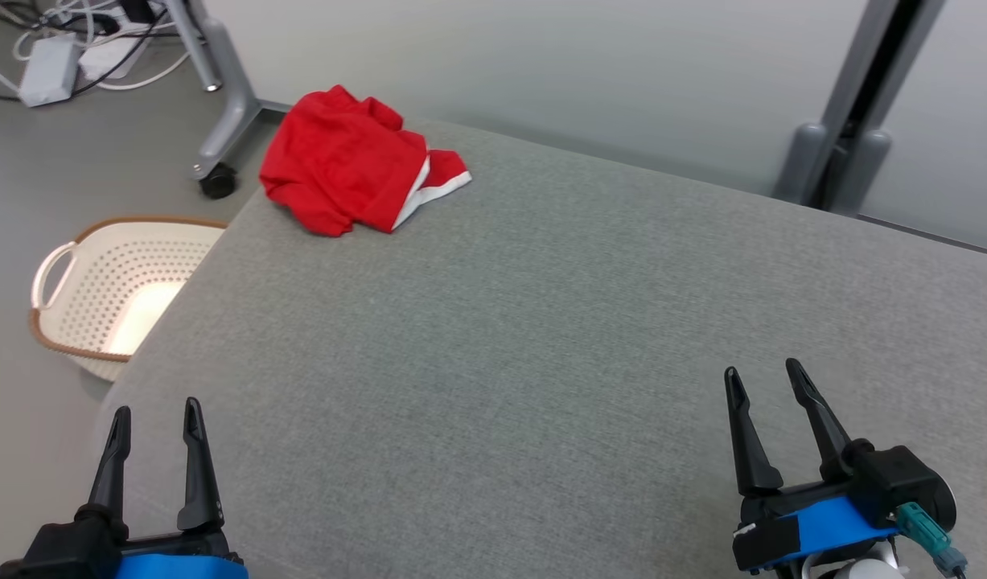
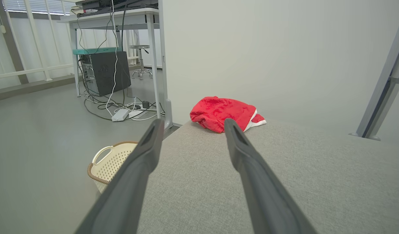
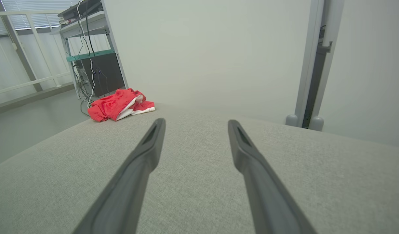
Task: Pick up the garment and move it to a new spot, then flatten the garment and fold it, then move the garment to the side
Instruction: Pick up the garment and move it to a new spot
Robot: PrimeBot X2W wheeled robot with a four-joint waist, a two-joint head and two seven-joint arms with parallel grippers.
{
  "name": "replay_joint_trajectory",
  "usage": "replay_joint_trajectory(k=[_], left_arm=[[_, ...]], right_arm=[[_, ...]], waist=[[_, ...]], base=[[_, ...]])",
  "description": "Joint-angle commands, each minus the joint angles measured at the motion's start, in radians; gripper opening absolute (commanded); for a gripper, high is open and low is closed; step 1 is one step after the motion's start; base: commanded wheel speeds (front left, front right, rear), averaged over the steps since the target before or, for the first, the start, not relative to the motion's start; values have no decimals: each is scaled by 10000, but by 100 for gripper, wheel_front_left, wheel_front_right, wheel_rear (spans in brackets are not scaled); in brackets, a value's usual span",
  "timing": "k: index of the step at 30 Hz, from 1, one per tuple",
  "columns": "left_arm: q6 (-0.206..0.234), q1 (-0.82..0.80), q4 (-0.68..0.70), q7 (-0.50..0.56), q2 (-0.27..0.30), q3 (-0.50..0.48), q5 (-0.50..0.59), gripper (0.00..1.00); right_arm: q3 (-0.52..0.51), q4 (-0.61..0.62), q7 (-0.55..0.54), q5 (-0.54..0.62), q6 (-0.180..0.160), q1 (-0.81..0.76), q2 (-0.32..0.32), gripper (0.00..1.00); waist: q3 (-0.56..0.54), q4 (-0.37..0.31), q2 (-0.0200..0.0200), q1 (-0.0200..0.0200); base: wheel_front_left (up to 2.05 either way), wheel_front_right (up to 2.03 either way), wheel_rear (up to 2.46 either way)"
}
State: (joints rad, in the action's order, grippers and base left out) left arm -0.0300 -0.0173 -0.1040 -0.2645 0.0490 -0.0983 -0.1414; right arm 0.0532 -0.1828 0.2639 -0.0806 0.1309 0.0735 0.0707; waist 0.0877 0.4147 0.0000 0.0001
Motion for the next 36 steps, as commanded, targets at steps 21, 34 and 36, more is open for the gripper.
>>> replay_joint_trajectory(k=[21, 34, 36], left_arm=[[-342, -1425, -94, 7, 160, -505, 227, 100], [-669, -5522, -1485, 7, 1276, -1164, 531, 100], [-705, -6212, -1839, 7, 1497, -1212, 555, 100]], right_arm=[[105, 14, 0, 182, -4, 552, 344, 100], [-139, 876, -172, 478, -4, 1539, 997, 100], [-224, 1120, -240, 532, -4, 1634, 1042, 100]], waist=[[592, -299, 0, -1], [2764, -2048, 0, -1], [3095, -2275, 0, -1]], base=[[0, 0, 0], [0, 0, 0], [0, 0, 0]])
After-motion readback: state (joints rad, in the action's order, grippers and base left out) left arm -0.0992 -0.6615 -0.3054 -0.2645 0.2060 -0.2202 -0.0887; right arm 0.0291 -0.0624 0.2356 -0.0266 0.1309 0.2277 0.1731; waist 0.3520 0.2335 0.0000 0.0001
